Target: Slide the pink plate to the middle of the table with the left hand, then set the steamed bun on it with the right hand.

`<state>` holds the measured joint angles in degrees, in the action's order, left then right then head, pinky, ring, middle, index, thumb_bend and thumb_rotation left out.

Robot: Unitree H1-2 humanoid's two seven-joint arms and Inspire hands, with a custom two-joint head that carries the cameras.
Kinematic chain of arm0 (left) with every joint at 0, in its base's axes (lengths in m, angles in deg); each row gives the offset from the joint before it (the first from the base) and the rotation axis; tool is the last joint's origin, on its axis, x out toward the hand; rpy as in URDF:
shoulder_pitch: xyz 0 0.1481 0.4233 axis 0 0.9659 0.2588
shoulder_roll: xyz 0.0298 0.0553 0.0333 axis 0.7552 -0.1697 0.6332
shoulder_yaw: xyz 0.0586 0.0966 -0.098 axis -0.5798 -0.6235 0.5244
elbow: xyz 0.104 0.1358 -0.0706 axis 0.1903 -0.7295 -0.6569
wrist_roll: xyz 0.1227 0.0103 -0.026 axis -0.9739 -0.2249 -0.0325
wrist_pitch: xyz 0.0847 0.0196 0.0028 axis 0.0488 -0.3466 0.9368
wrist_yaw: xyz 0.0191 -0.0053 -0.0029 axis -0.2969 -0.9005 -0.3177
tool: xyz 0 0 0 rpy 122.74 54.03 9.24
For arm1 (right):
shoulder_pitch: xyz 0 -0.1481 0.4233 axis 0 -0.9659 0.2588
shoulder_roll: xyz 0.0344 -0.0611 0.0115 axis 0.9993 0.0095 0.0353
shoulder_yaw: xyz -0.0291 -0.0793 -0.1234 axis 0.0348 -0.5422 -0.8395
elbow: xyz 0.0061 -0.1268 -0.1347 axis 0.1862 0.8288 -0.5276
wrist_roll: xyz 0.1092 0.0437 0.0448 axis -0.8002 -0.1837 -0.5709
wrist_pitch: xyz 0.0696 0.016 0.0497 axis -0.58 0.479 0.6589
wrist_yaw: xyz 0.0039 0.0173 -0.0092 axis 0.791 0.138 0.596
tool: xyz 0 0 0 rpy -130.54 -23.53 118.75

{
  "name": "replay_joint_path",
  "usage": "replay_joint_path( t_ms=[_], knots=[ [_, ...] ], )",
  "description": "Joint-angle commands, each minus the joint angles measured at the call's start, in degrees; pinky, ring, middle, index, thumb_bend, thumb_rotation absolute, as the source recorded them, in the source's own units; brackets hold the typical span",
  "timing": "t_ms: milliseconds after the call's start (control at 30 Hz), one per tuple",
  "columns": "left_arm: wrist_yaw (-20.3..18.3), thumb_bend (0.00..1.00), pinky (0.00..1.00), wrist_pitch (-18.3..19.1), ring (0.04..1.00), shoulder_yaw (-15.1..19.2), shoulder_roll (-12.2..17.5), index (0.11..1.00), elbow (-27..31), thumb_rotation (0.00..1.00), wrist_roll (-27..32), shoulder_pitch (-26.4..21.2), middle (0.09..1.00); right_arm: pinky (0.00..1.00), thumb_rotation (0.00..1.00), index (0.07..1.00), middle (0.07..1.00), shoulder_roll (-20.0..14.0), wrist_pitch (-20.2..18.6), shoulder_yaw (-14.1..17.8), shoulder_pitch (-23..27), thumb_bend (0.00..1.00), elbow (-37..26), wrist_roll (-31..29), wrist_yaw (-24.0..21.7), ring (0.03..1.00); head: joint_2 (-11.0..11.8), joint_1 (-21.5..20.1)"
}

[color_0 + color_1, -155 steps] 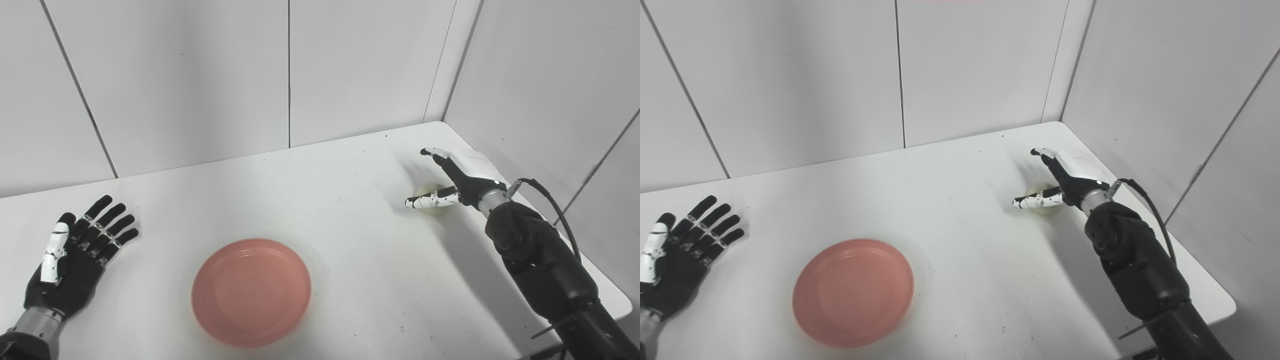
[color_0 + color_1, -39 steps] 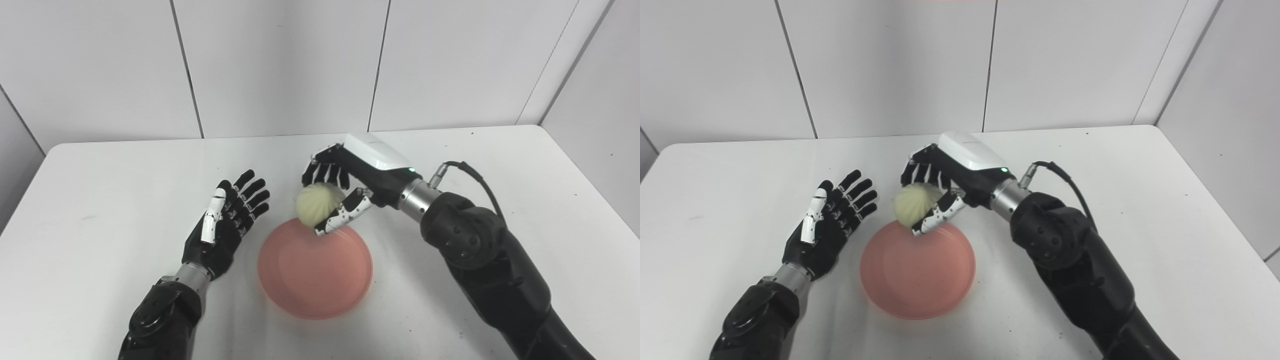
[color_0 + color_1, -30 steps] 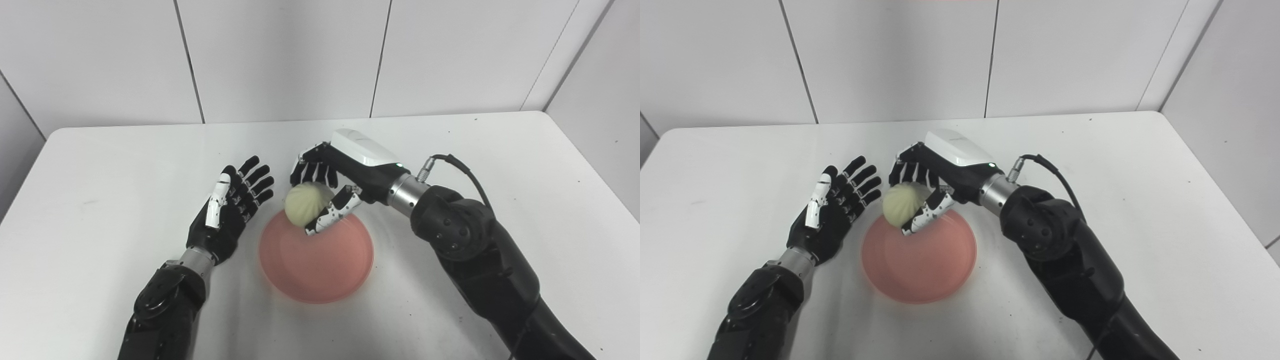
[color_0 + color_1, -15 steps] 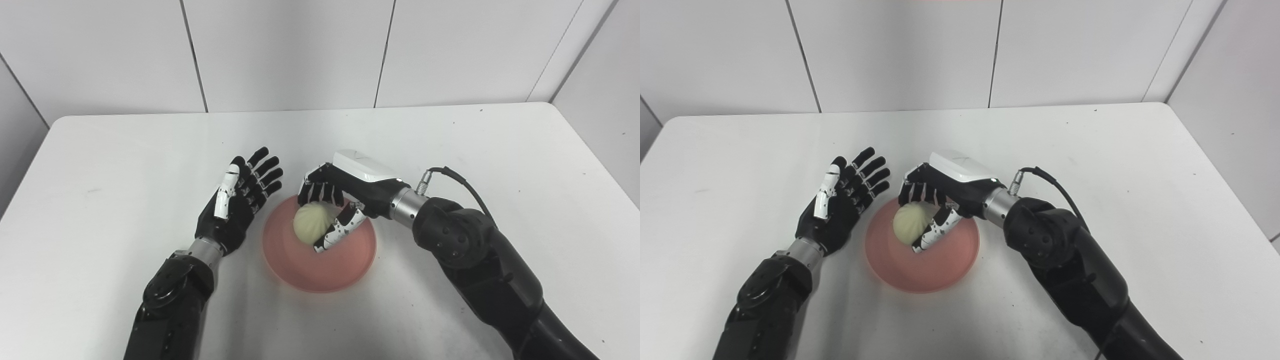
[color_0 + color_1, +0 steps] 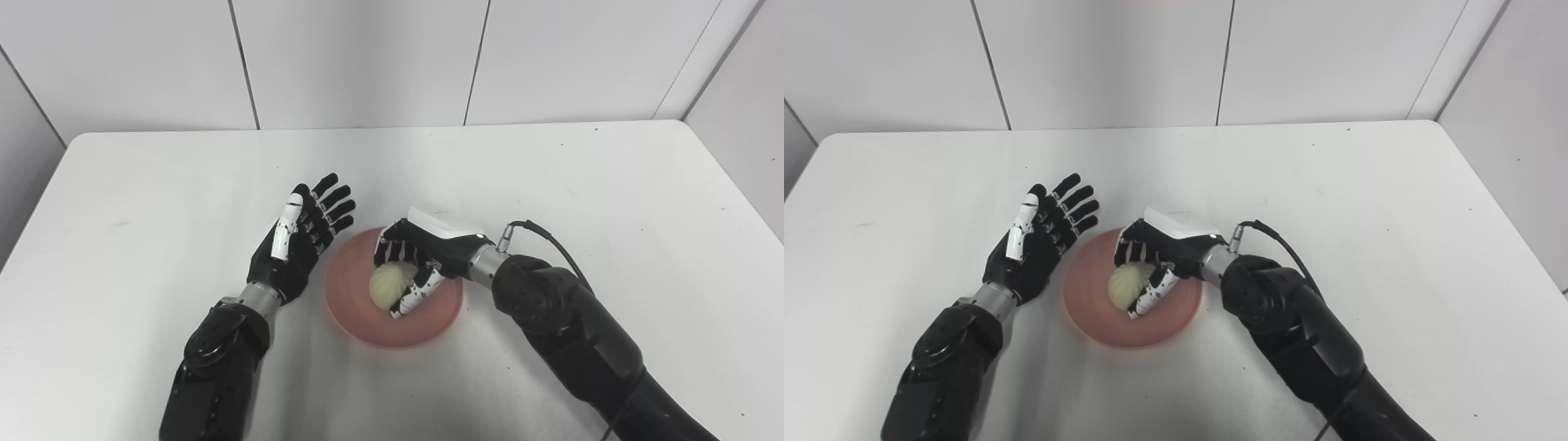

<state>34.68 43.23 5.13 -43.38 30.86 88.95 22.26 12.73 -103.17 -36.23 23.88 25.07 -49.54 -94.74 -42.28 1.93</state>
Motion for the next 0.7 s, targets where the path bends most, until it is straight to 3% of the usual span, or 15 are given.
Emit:
replay_joint_path(
  t_ms=[0,233,333,367,433,567,667],
  knots=[
    [1.9,0.41,0.91,6.24,0.903,-0.52,0.04,0.894,-2.09,1.0,-1.75,2.64,0.907,0.32,0.12,0.491,0.493,0.32,2.34,0.01,1.07,0.51,0.35,0.69,1.62,0.408,-0.02,0.03],
    [2.17,0.41,0.91,6.53,0.907,-0.23,-0.31,0.895,-2.2,1.0,-1.54,2.52,0.908,0.36,0.14,0.494,0.522,0.27,2.62,-0.63,0.32,0.51,-0.4,1.58,1.85,0.443,-0.06,0.37],
    [2.05,0.41,0.91,6.16,0.913,-0.36,-0.26,0.9,-2.49,1.0,-1.66,2.39,0.915,0.39,0.14,0.495,0.576,-0.07,4.05,-0.55,0.24,0.51,-1.6,1.67,2.43,0.482,-0.1,0.52],
    [2.04,0.41,0.91,6.1,0.912,-0.42,-0.23,0.9,-2.55,1.0,-1.72,2.35,0.915,0.41,0.21,0.649,0.624,-0.18,4.29,-0.51,0.21,0.63,-2.29,1.92,2.48,0.523,-0.1,0.52],
    [1.97,0.41,0.92,6.29,0.911,-0.49,-0.17,0.898,-2.43,1.0,-1.66,2.32,0.914,0.43,0.33,0.763,0.702,-0.55,3.83,-0.79,0.41,0.72,-4.03,3.06,1.44,0.583,-0.1,0.52],
    [2.17,0.41,0.93,6.83,0.916,-0.67,-0.15,0.899,-2.06,1.0,-1.8,2.28,0.914,0.43,0.59,0.864,0.839,-1.22,0.97,-1.07,1.26,0.83,-7.67,5.24,-3.0,0.656,-0.28,0.87],
    [2.57,0.41,0.92,7.33,0.914,-0.67,-0.21,0.895,-1.74,1.0,-1.86,2.32,0.91,0.45,0.67,0.896,0.881,-1.32,-0.36,-0.59,1.82,0.86,-9.79,6.11,-6.05,0.689,-0.31,0.97]
  ],
)
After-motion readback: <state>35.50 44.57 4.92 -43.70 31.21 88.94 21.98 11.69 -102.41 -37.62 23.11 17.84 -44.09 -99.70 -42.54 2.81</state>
